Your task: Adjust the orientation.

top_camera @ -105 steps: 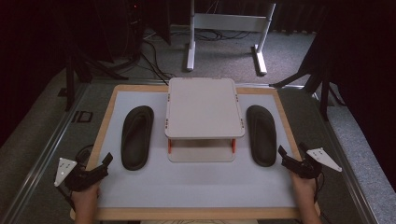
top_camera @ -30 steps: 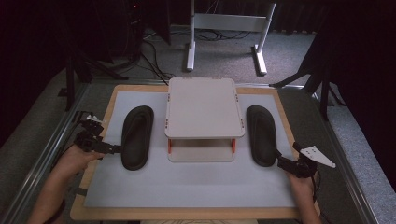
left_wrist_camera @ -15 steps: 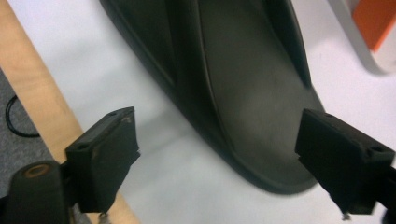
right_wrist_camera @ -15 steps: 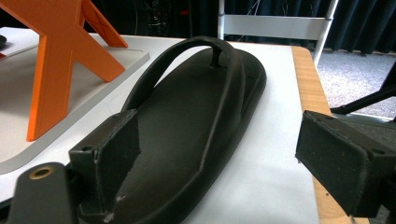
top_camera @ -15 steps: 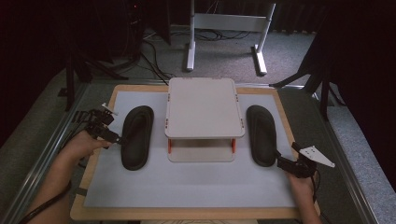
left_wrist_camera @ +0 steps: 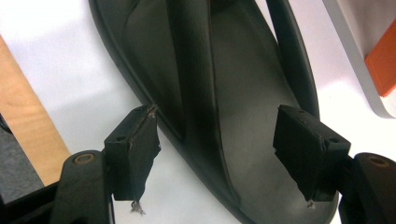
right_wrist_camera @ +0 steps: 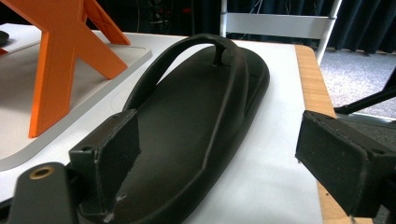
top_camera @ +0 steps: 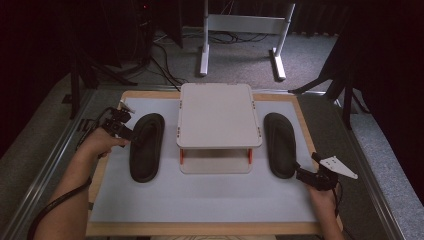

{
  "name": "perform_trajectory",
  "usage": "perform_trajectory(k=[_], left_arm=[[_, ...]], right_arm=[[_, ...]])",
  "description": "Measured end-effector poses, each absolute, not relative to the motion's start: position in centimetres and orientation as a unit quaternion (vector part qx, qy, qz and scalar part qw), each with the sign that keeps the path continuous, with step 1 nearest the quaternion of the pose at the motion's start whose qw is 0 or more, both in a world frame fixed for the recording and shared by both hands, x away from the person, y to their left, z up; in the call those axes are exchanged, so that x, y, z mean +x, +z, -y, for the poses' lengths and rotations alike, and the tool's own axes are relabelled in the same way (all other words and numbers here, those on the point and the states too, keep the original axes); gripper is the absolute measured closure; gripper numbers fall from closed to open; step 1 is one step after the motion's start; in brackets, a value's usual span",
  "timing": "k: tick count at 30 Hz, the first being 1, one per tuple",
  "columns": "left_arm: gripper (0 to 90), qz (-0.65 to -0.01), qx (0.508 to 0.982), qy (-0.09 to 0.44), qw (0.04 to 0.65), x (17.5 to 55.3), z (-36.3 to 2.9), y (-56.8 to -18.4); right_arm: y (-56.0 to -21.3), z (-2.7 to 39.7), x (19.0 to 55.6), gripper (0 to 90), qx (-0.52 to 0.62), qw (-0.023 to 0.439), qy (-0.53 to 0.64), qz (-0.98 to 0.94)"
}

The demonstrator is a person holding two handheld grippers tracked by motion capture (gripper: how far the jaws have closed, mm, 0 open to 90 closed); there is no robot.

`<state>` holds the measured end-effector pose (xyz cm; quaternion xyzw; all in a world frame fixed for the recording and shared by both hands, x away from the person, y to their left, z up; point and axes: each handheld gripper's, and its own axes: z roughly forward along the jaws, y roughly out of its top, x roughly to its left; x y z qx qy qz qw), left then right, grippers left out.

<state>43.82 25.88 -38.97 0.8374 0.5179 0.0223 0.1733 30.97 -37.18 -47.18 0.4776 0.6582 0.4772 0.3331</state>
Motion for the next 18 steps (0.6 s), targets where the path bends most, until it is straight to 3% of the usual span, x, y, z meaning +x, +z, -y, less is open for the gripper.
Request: perform_trajectory(k=[4,10,18], left_arm=[[30.9,-0.52,0.839,0.019,0.16,44.9,-25.5,-38.8],[39.5,-0.526,0.835,0.024,0.157,46.0,-24.9,-38.8],[44.7,-0.529,0.835,0.017,0.148,46.9,-24.5,-39.8]], right_arm=[[-47.2,37.1,31.0,13.0,0.476,0.331,0.475,-0.662],[-47.2,37.2,30.9,13.0,0.478,0.332,0.48,-0.656],[-47.2,37.2,30.9,13.0,0.476,0.333,0.481,-0.657]])
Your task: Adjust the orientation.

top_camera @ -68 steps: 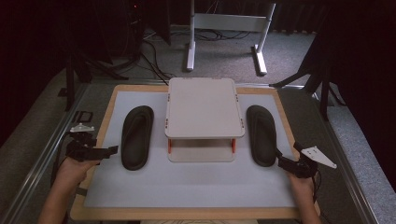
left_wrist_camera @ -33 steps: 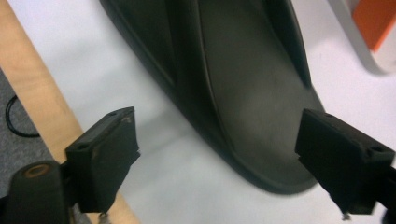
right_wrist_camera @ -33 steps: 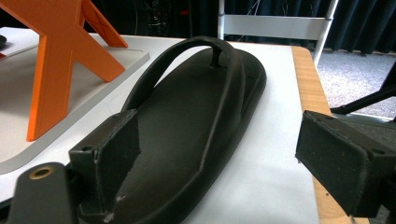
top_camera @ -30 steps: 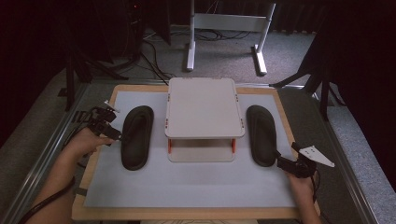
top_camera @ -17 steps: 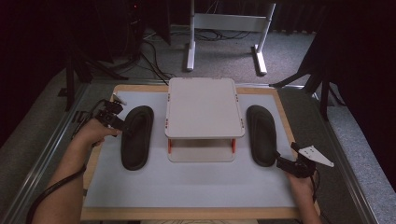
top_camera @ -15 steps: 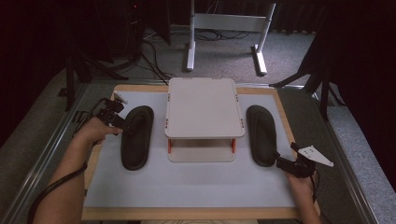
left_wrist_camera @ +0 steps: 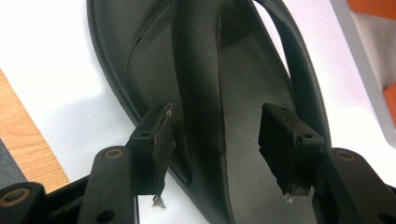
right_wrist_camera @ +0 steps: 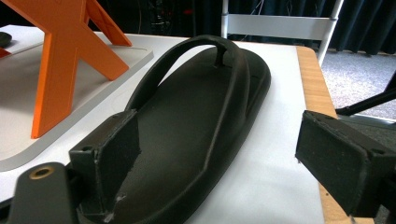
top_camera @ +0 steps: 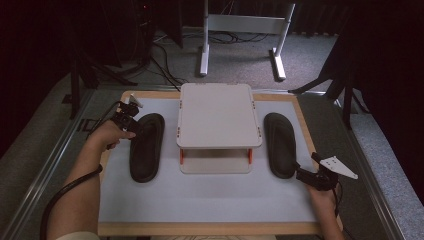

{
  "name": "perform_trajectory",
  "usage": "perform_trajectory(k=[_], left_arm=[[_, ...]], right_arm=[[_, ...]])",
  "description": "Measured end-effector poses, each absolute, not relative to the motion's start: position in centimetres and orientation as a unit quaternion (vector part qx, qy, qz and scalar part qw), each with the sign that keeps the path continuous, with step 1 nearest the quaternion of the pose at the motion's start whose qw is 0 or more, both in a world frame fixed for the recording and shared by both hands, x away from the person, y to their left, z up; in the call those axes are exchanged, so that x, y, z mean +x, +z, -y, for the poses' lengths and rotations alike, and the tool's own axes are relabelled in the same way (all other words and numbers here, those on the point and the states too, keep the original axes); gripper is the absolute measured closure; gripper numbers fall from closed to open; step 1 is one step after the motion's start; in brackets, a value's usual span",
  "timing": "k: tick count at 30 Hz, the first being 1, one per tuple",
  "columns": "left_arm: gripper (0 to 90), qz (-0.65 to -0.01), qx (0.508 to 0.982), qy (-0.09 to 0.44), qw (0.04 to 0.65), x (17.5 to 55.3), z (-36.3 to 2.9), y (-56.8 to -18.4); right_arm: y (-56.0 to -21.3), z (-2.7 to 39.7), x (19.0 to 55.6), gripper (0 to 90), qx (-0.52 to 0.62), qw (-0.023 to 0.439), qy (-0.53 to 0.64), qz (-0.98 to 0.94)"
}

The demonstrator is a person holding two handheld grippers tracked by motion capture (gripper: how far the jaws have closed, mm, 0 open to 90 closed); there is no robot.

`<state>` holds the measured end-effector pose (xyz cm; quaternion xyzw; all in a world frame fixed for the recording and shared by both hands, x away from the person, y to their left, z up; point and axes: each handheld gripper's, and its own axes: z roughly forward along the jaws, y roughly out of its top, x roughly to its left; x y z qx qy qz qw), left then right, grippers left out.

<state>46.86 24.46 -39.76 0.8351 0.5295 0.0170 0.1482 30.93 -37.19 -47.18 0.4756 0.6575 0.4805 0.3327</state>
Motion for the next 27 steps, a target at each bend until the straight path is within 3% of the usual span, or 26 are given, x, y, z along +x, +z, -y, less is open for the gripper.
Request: perform_trajectory(k=[10,15,27], left_arm=[[54.0,-0.529,0.833,0.002,0.163,47.8,-24.9,-40.9],[65.8,-0.531,0.832,0.005,0.162,48.0,-25.0,-41.2],[71.0,-0.559,0.808,0.008,0.184,47.8,-25.2,-40.5]], right_arm=[[-47.1,37.3,30.9,12.2,0.474,0.33,0.487,-0.656],[-47.2,37.3,30.9,11.3,0.476,0.331,0.484,-0.655],[-47.3,37.1,31.0,11.3,0.472,0.331,0.48,-0.661]])
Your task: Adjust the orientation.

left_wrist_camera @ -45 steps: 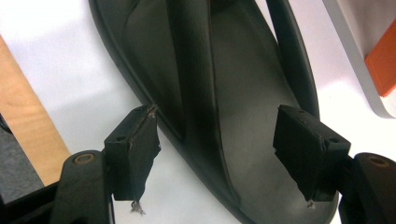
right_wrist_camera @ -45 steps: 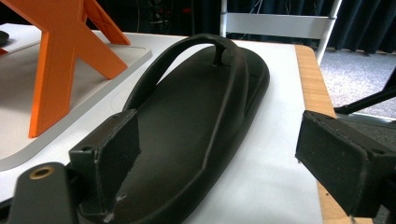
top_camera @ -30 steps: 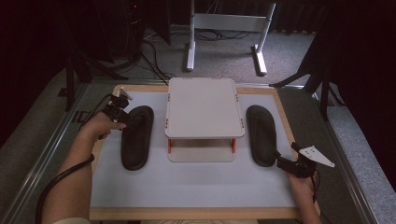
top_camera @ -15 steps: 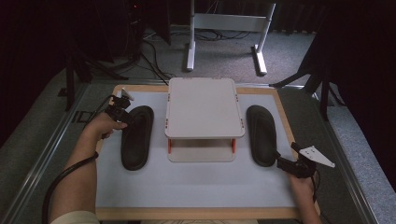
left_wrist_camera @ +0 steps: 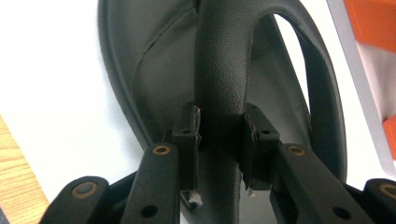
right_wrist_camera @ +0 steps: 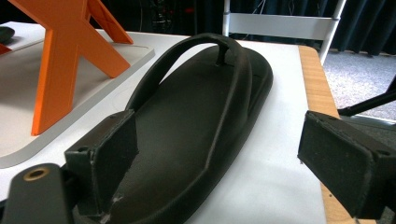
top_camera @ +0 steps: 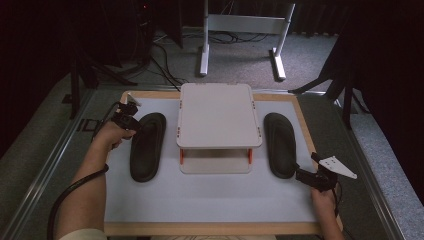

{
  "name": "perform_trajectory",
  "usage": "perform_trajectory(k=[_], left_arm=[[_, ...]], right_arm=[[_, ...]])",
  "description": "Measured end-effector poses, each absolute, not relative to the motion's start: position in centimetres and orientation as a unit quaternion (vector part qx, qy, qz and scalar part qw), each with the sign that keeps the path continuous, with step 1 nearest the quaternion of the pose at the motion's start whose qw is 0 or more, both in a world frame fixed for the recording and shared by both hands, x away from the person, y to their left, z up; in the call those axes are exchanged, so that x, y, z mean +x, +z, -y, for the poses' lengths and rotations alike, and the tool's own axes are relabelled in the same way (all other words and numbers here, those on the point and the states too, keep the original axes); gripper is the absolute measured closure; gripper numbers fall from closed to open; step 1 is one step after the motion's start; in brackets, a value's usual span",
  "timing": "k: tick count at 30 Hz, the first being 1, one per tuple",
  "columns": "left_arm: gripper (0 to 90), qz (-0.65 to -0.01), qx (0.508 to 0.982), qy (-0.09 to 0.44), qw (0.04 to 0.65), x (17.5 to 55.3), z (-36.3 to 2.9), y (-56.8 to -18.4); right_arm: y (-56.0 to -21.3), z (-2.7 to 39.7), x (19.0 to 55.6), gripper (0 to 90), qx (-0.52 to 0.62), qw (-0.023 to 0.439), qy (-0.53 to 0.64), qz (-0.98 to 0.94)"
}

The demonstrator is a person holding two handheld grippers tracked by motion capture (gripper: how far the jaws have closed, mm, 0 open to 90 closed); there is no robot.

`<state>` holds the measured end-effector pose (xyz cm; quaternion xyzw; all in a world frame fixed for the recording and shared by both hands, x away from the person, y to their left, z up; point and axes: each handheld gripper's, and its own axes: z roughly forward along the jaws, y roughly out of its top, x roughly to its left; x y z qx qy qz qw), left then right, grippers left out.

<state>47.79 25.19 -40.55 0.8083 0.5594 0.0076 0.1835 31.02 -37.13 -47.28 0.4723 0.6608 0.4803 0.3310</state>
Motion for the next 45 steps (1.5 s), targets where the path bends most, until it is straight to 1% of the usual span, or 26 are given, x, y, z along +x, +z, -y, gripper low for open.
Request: perform_trajectory(k=[6,24,34,45], left_arm=[[71.6,-0.563,0.804,0.019,0.191,47.4,-25.1,-38.4],[71.7,-0.558,0.8,0.057,0.215,45.6,-24.5,-29.5],[71.7,-0.54,0.807,0.07,0.228,45.0,-22.4,-24.9],[71.7,-0.529,0.812,0.075,0.236,45.3,-19.9,-22.2]], right_arm=[[-47.3,37.1,31.1,11.3,0.472,0.329,0.478,-0.664],[-47.5,36.9,31.3,11.3,0.466,0.325,0.472,-0.674],[-47.5,36.9,31.2,11.3,0.46,0.327,0.476,-0.675],[-47.6,36.9,31.2,11.3,0.452,0.334,0.484,-0.671]])
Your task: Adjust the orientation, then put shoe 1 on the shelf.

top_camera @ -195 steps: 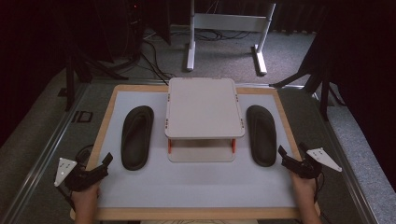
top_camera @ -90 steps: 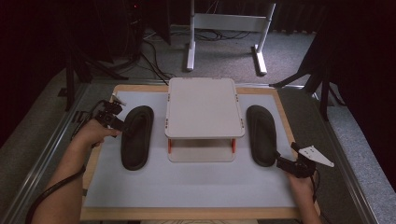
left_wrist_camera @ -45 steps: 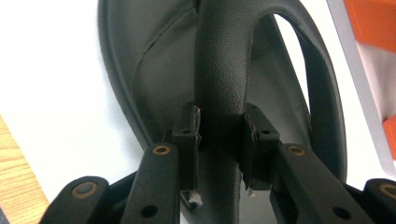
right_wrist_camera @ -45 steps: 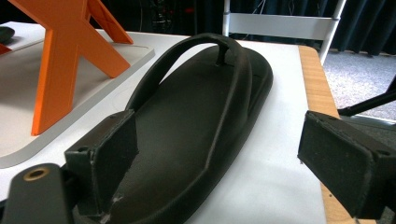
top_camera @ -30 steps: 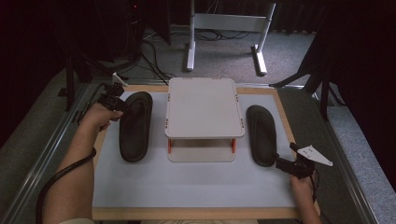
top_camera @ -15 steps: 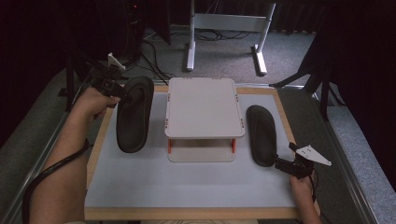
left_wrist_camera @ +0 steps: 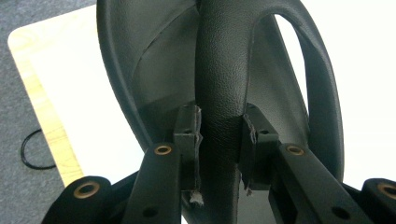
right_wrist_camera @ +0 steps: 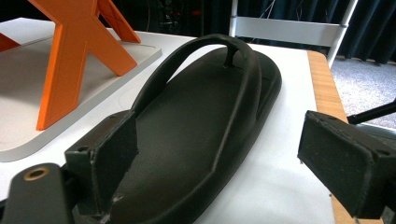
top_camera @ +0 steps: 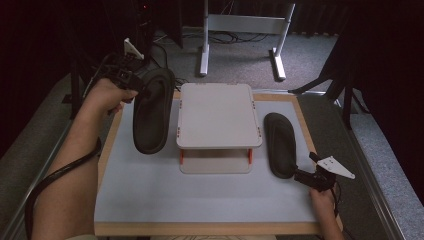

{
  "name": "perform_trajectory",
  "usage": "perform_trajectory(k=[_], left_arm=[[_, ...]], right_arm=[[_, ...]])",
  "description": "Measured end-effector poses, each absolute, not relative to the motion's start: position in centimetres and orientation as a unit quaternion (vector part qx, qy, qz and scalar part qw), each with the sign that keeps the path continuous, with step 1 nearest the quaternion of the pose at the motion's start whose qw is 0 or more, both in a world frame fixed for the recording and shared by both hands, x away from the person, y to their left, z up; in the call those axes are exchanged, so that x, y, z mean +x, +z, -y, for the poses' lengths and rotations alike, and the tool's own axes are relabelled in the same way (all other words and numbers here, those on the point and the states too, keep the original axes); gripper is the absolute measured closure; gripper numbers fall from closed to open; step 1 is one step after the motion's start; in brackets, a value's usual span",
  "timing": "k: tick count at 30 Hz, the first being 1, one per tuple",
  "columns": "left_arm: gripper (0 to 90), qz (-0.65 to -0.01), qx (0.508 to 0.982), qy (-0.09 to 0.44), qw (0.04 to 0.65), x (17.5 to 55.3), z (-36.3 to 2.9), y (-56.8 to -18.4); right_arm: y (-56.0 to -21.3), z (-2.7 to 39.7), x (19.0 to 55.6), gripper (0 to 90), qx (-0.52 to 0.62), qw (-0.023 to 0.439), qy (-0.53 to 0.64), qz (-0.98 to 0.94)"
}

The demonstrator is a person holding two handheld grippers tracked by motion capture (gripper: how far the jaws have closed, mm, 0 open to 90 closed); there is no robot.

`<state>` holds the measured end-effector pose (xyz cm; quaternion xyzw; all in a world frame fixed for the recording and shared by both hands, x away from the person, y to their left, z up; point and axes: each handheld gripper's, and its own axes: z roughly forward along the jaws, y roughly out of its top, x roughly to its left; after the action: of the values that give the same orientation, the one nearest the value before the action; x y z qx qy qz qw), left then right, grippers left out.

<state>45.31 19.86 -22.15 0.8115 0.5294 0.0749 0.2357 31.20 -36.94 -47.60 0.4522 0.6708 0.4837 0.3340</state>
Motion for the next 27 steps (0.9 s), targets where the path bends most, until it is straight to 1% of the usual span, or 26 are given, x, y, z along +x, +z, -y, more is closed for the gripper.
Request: perform_trajectory(k=[7,8,14,20,25,26,27], left_arm=[[71.7,-0.522,0.816,0.073,0.237,45.6,-18.1,-21.0],[71.7,-0.519,0.817,0.072,0.241,45.7,-17.1,-20.5],[71.7,-0.504,0.826,0.069,0.242,45.7,-14.5,-19.9],[71.7,-0.502,0.827,0.055,0.247,45.9,-11.6,-20.4],[71.7,-0.505,0.831,0.048,0.229,46.5,-9.8,-20.9],[71.6,-0.514,0.828,0.047,0.218,47.1,-8.7,-21.2],[71.6,-0.519,0.825,0.048,0.219,47.3,-8.5,-21.3]], right_arm=[[-47.6,36.9,31.2,11.3,0.451,0.335,0.483,-0.672],[-47.7,36.9,31.2,11.3,0.45,0.334,0.482,-0.673],[-47.7,36.8,31.2,11.3,0.446,0.335,0.481,-0.676],[-47.5,36.8,31.0,11.3,0.444,0.337,0.487,-0.672],[-47.4,36.9,30.8,11.4,0.444,0.34,0.494,-0.666],[-47.3,37.0,30.7,11.3,0.443,0.336,0.502,-0.662],[-47.3,37.1,30.7,11.3,0.442,0.336,0.503,-0.662]])
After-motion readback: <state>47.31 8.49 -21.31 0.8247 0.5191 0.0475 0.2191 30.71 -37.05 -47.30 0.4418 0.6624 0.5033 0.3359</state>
